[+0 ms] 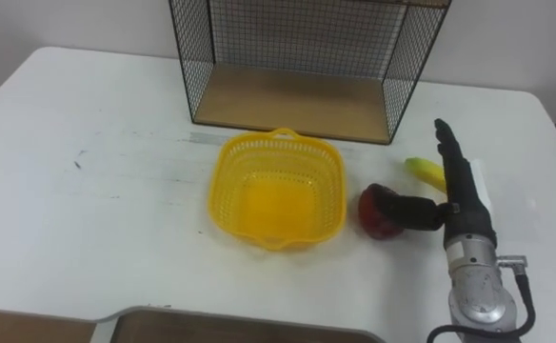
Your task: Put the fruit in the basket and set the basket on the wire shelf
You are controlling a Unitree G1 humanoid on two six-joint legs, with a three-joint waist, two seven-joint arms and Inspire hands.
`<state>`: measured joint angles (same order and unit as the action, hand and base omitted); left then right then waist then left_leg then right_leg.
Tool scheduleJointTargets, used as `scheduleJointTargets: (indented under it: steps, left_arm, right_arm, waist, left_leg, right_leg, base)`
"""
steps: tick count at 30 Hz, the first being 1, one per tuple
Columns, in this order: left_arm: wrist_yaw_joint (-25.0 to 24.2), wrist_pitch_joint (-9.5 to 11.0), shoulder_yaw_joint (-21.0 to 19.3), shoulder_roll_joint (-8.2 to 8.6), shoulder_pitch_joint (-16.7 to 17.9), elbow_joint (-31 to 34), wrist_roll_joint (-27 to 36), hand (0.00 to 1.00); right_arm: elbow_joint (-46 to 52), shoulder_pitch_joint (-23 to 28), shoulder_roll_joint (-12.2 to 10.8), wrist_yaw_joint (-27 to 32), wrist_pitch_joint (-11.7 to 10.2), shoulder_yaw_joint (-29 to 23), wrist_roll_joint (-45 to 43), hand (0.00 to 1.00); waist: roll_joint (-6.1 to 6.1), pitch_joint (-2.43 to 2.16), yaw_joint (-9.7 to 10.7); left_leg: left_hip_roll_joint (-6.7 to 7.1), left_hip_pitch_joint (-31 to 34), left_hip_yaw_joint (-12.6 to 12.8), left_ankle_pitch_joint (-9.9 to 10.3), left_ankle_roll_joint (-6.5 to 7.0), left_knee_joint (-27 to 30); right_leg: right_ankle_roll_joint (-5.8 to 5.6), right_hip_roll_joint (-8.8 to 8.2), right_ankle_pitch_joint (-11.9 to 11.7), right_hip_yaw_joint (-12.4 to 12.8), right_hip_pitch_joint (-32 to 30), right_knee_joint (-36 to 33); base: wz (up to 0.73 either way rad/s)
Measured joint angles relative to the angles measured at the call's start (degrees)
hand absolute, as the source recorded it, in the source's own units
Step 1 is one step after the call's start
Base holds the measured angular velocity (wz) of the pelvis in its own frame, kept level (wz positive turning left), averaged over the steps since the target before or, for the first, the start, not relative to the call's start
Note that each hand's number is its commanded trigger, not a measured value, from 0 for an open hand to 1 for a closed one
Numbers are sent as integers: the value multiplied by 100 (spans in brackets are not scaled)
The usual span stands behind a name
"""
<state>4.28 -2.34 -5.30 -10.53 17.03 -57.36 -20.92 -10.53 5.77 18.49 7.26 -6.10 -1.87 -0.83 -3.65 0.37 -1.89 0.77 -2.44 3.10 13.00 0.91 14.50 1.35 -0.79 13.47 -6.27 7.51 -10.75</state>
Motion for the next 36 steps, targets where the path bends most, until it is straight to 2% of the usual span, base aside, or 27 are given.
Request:
scheduleJointTargets:
  steps: [20,25,30,36]
  left_arm:
    - [0,4,4,0,-7,4,-2,0]
    - [1,4,10,0,-8,5,-2,0]
    - [1,6,205,-9,-7,6,-3,0]
    - [0,23,218,-11,-9,5,-3,0]
  right_arm:
    - [5,0,-1,-269,1,279,5,0]
    - [4,31,0,-378,79,324,0,0]
    - [2,66,0,-400,79,342,-1,0]
    - [-29,67,0,-435,78,368,0,0]
  waist:
    - [47,-25,4]
    - [62,-25,4]
    - [58,-26,4]
    - [42,-24,2]
  left_leg:
    - [-4,16,1,2,1,17]
    - [-4,30,2,2,1,19]
    - [-3,27,4,2,1,17]
    - [-1,38,1,2,1,15]
  right_leg:
    - [-2,1,-21,-16,-10,-6]
    - [-5,1,-30,-22,-22,-4]
    - [-5,1,-30,-20,-20,-4]
    - [-6,0,-30,-27,-23,4]
  base:
    - [0]
    - [0]
    - [0]
    - [0]
